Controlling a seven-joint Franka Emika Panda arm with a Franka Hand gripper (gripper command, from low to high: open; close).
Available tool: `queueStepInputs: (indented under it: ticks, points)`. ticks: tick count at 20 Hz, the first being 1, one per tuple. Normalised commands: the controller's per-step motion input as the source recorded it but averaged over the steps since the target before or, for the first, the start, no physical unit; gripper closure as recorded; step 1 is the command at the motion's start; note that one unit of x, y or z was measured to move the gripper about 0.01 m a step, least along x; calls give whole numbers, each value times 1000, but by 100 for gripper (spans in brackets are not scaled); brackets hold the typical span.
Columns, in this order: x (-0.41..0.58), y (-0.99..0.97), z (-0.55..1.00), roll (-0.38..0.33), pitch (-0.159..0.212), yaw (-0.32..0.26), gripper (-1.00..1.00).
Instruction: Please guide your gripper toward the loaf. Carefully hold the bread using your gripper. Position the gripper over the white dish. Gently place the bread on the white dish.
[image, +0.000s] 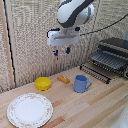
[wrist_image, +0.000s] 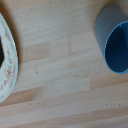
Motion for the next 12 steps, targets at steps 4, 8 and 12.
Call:
queueStepInputs:
  ticks: [4, 8, 12]
  points:
    - [699, -455, -224, -5, -4, -13, -100]
    - [646, -574, -289, -11, 0, 62, -100]
    - [518, -456, -272, -24, 1, 95, -100]
